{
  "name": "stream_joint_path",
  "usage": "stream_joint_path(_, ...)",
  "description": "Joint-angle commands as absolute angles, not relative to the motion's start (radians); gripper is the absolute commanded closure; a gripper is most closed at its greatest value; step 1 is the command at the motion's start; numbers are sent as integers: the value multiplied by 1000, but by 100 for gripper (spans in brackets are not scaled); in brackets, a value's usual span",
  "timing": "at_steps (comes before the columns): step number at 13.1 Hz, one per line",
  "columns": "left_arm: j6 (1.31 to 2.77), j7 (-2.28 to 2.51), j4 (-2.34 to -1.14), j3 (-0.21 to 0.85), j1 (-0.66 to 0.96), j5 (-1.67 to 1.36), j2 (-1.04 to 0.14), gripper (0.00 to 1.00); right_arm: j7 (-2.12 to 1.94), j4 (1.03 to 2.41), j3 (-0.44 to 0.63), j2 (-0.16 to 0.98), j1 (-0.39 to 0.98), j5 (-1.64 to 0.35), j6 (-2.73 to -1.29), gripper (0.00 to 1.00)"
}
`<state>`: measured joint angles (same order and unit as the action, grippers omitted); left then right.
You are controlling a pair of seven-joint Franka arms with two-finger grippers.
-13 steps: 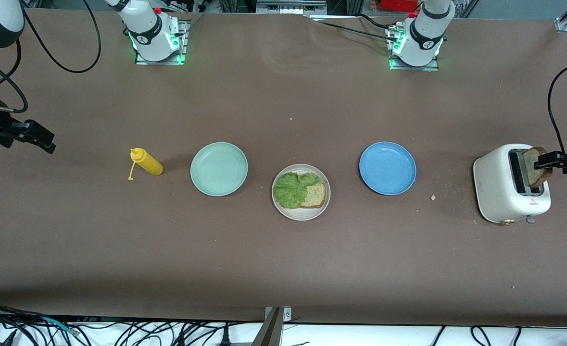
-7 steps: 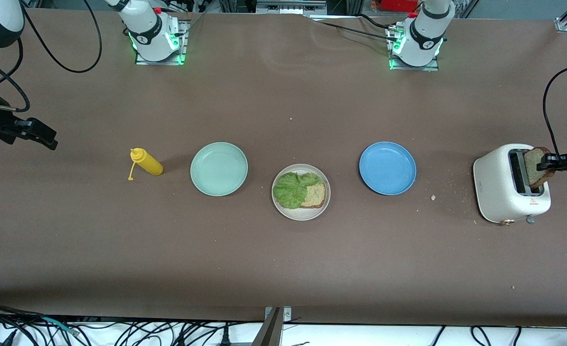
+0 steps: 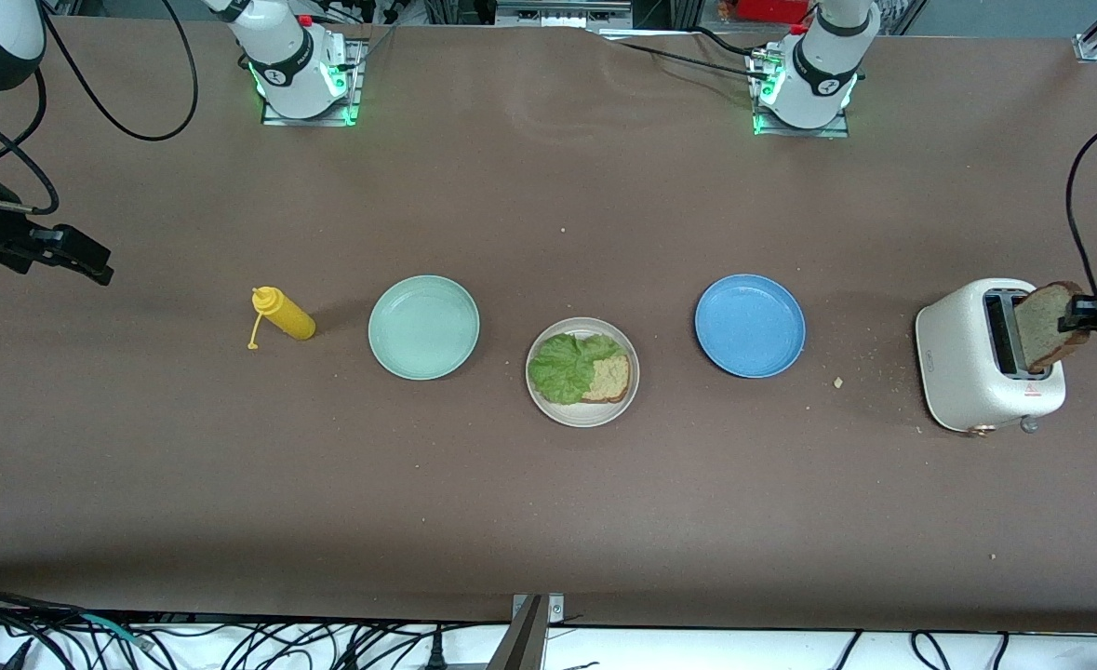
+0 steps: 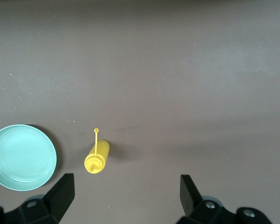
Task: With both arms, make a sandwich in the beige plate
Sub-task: 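Grasp the second toast slice in the toaster with the left gripper, then lift the toast slice up out of the toaster with the left gripper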
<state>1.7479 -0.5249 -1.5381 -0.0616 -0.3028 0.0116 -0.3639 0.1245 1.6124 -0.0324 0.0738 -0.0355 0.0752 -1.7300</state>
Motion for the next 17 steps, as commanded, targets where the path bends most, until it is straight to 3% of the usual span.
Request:
stream_joint_path(1, 1628, -543, -1389, -61, -276, 43, -364, 100, 138, 1601, -29, 64, -31, 61, -1709, 0)
stream_joint_path(11, 1528, -410, -1312, -54, -68, 22, -379, 100, 137, 1601, -28, 66, -32, 60, -1709, 0)
stream_joint_path(17, 1509, -353, -1313, -49, -18, -409, -478, 100, 137, 1601, -28, 67, -32, 60, -1709, 0)
